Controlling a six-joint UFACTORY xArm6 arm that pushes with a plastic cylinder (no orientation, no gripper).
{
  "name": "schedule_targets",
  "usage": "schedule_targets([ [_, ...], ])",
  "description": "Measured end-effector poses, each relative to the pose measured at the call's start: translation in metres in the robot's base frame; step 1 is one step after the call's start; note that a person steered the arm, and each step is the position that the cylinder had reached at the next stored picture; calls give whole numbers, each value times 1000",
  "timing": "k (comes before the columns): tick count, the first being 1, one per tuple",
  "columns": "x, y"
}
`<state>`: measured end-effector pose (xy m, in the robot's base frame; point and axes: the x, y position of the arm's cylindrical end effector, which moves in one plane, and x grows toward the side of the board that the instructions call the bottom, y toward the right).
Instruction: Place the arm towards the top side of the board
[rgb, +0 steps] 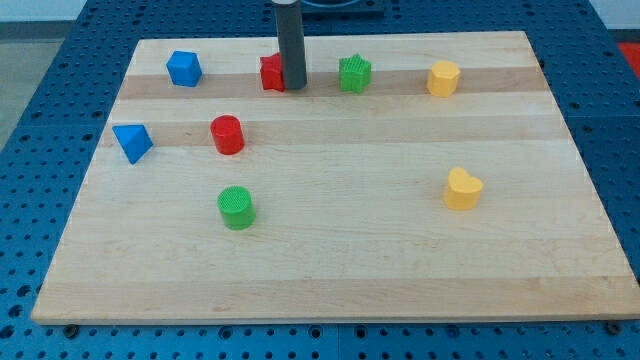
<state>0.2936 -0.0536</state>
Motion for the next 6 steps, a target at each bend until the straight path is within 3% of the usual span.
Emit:
schedule_targets([
  [2, 0, -56],
  [3, 0, -52],
  [4, 1, 3],
  [6, -18, 6],
])
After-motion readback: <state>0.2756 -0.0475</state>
